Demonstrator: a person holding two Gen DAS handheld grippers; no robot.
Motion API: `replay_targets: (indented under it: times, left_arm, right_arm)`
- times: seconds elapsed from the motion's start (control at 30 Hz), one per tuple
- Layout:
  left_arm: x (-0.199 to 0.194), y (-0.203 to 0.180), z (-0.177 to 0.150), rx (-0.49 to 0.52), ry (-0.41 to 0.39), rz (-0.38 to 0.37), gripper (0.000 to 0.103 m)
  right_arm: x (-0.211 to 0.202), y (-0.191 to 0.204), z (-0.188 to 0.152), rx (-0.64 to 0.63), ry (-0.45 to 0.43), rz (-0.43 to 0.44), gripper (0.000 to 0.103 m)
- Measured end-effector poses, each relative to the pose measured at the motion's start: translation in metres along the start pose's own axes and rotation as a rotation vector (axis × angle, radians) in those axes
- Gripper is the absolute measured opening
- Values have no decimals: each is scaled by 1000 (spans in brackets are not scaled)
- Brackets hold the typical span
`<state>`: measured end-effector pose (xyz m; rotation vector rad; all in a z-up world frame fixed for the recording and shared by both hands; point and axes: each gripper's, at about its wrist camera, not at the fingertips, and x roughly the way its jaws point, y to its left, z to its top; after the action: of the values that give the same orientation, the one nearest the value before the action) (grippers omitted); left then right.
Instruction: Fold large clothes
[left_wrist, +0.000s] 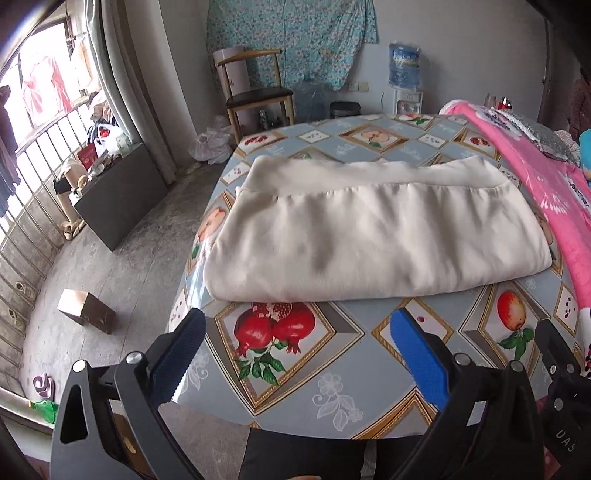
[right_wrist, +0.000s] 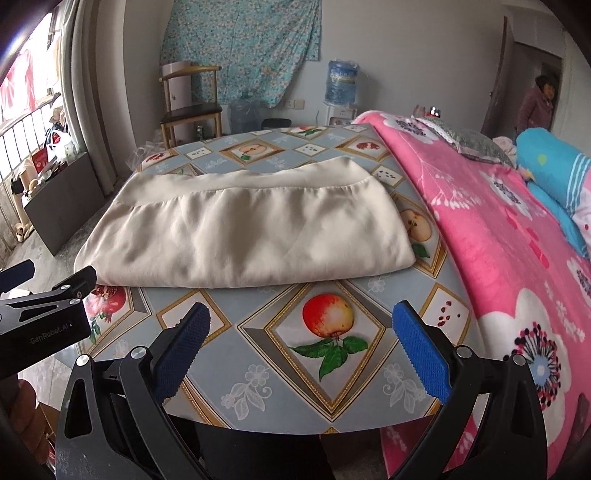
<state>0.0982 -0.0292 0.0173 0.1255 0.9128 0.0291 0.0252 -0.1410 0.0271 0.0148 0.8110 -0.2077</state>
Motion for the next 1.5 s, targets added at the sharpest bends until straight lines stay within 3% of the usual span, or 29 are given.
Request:
replay_targets:
  times: [0.13, 0.33, 0.83, 1.5]
  left_arm:
    - [14, 5, -3, -51, 93, -14, 98]
    - [24, 10, -5, -88, 150, -28, 98]
    - [23, 6, -1, -77, 149, -35, 98]
    - [25, -9, -3, -11, 145, -39, 98]
  right_arm:
    - [10, 5, 1, -13, 40, -16, 96]
    - [18, 8, 4, -28, 74, -24, 96]
    - [27, 4, 4, 1, 119, -16, 96]
    - [23, -1, 7, 26, 118, -12, 96]
